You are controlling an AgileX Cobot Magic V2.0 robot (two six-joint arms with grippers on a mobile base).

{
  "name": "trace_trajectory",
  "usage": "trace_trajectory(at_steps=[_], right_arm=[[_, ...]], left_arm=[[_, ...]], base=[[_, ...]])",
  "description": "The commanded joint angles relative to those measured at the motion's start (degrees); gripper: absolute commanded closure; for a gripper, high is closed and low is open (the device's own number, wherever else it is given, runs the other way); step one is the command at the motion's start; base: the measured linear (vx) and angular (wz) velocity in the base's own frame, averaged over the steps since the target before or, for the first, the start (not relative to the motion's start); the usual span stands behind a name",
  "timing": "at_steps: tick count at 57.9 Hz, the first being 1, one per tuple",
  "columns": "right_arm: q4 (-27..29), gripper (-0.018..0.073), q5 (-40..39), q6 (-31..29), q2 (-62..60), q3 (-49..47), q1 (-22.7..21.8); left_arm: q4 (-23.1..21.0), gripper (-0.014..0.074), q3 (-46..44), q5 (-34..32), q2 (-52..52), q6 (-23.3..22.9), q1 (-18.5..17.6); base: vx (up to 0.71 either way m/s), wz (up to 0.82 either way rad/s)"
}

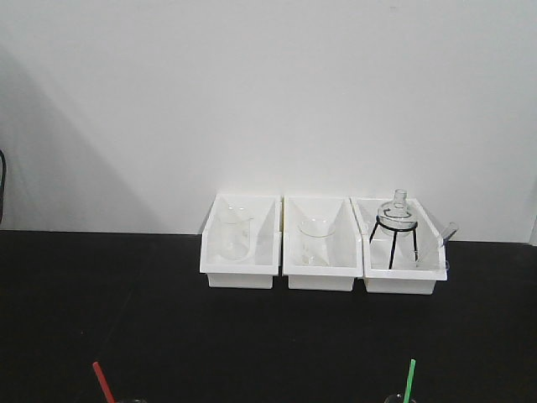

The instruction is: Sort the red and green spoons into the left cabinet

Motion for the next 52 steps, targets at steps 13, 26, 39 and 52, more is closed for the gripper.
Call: trace_trajectory(at_steps=[13, 26, 39, 52], right_arm=[[-0.37, 0.0565, -4.66, -0.32, -0.71, 0.61, 0.12], [-0.37, 0.0565, -4.60, -0.32, -0.71, 0.61, 0.12], [-0.37, 0.0565, -4.60, -0.32, -0.71, 0.61, 0.12], [-0.37, 0.0565, -5.15, -0.32, -0.71, 0.61, 0.12]], left_arm=[[-0.55, 0.0594, -0.12, -4.64, -1.17, -0.40, 0.02], [-0.55, 0.0594, -0.12, -4.64, -1.17, -0.40, 0.02], [-0.55, 0.0594, -0.12, -4.64, -1.17, -0.40, 0.02], [-0.49, 0.0594, -0.70, -9.61, -1.17, -0.24, 0.02]], base=[[0.00, 0.00], [0.00, 0.00], [0.00, 0.00], [0.00, 0.00]])
